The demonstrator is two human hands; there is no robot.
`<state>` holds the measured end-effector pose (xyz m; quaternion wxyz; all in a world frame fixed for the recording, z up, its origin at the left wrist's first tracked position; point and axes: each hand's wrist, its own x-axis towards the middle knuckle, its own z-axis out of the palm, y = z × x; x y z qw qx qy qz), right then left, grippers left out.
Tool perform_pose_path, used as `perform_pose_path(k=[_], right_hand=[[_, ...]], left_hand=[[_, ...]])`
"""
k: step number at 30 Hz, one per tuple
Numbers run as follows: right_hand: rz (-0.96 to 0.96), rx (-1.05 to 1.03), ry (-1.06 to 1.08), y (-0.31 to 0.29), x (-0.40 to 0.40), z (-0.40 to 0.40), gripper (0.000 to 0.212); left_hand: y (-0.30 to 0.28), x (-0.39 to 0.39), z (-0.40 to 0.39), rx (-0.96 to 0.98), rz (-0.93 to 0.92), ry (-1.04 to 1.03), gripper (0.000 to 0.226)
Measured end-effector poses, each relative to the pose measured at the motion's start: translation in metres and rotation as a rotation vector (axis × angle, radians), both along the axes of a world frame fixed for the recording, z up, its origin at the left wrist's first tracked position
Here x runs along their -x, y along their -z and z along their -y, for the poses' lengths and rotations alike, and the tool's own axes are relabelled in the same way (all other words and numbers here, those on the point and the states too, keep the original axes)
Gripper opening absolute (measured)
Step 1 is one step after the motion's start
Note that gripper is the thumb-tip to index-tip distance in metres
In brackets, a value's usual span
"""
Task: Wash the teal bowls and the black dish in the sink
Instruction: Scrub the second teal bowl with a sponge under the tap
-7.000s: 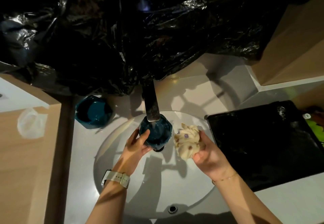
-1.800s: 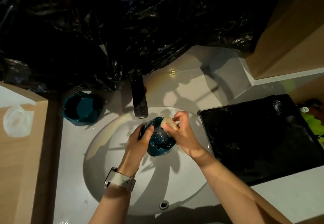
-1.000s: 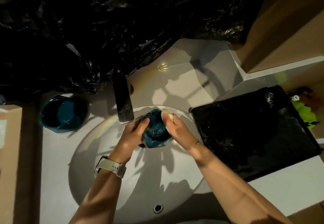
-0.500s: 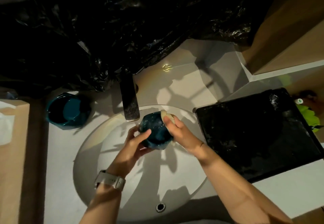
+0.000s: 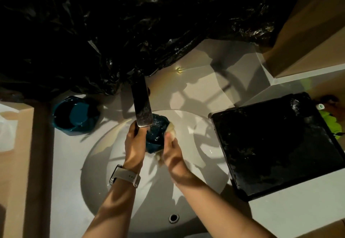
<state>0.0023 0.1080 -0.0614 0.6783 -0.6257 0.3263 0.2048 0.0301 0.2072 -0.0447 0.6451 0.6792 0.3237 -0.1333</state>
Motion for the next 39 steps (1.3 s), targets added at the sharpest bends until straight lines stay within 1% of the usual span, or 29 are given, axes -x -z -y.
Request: perform_pose_path(k=[1, 2, 3, 4, 6, 7, 9, 11, 12, 13, 15, 16, 17, 19, 21, 22, 23, 24, 25, 27, 28, 29, 31, 33, 35, 37, 39], right_hand=[[-0.076, -0.015, 0.032, 0.003, -0.007, 0.000, 0.033], [-0.114, 0.013, 0.007, 0.006, -0.015, 0.004, 0.043], [-0.108, 0.050, -0.043, 0.008, -0.020, 0.009, 0.054], [-0.060, 0.069, -0.071, 0.010, -0.024, 0.012, 0.063], [0.035, 0.033, -0.090, 0.008, -0.028, 0.015, 0.071], [0.075, 0.007, -0.094, 0.007, -0.029, 0.015, 0.067], [0.138, -0.017, -0.081, 0.004, -0.028, 0.015, 0.048], [0.126, 0.007, -0.069, 0.004, -0.026, 0.021, 0.033], [0.118, 0.027, -0.101, 0.002, -0.024, 0.026, 0.029], [0.116, 0.049, -0.163, 0.004, -0.023, 0.032, 0.030], [0.112, 0.072, -0.305, 0.000, -0.022, 0.039, 0.040], [0.094, 0.081, -0.343, -0.002, -0.023, 0.041, 0.045], [0.066, 0.097, -0.356, -0.001, -0.024, 0.040, 0.048], [0.037, 0.147, -0.344, -0.002, -0.023, 0.033, 0.057], [0.080, 0.187, -0.280, 0.002, -0.018, 0.020, 0.068], [0.114, 0.195, -0.247, 0.003, -0.014, 0.013, 0.066], [0.155, 0.183, -0.215, 0.002, -0.009, 0.007, 0.058], [0.189, 0.149, -0.179, -0.001, -0.003, 0.002, 0.048], [0.214, 0.098, -0.147, -0.002, 0.002, -0.002, 0.041], [0.198, 0.053, -0.133, 0.000, 0.013, -0.011, 0.040], [0.158, 0.055, -0.131, 0.002, 0.018, -0.017, 0.044], [0.116, 0.061, -0.127, 0.003, 0.021, -0.023, 0.051], [0.076, 0.058, -0.142, 0.000, 0.019, -0.030, 0.058], [0.134, 0.048, -0.123, -0.005, 0.009, -0.027, 0.053], [0.221, 0.016, -0.087, -0.009, -0.005, -0.020, 0.044], [0.301, 0.024, -0.064, -0.009, -0.008, -0.020, 0.040], [0.296, 0.024, -0.019, -0.003, 0.002, -0.028, 0.041]], left_hand=[[0.001, 0.003, 0.002, 0.006, 0.008, 0.002, 0.047], [-0.001, 0.006, 0.004, 0.019, 0.023, -0.010, 0.051], [-0.004, 0.008, 0.007, 0.039, 0.039, -0.026, 0.054], [-0.006, 0.008, 0.010, 0.057, 0.055, -0.038, 0.055], [-0.008, 0.007, 0.014, 0.067, 0.085, -0.059, 0.048], [-0.009, 0.006, 0.015, 0.074, 0.091, -0.065, 0.042], [-0.008, 0.004, 0.013, 0.087, 0.083, -0.040, 0.038], [-0.005, 0.005, 0.003, 0.106, 0.069, 0.049, 0.048], [-0.004, 0.004, -0.005, 0.117, 0.056, 0.103, 0.052], [-0.003, 0.003, -0.012, 0.141, 0.033, 0.159, 0.053], [-0.002, 0.000, -0.022, 0.200, -0.006, 0.313, 0.049], [-0.003, 0.001, -0.024, 0.203, -0.019, 0.382, 0.047], [-0.004, 0.002, -0.024, 0.188, -0.032, 0.403, 0.048], [-0.002, 0.003, -0.023, 0.158, -0.056, 0.334, 0.048], [0.002, 0.002, -0.023, 0.125, -0.046, 0.238, 0.034], [0.002, 0.002, -0.023, 0.103, -0.039, 0.198, 0.029], [0.004, 0.002, -0.024, 0.075, -0.036, 0.164, 0.026], [0.005, 0.002, -0.025, 0.055, -0.034, 0.134, 0.027], [0.006, 0.002, -0.026, 0.042, -0.029, 0.107, 0.032], [0.013, 0.005, -0.031, 0.025, -0.026, 0.062, 0.058], [0.017, 0.007, -0.033, 0.033, -0.031, 0.028, 0.067], [0.020, 0.008, -0.034, 0.044, -0.032, -0.002, 0.069], [0.019, 0.007, -0.034, 0.056, -0.033, -0.028, 0.055], [0.021, 0.005, -0.035, 0.042, -0.020, -0.006, 0.044], [0.023, 0.003, -0.035, 0.030, 0.023, 0.023, 0.044], [0.020, 0.001, -0.033, 0.024, 0.062, 0.034, 0.045], [0.018, 0.000, -0.031, 0.019, 0.070, 0.002, 0.052]])
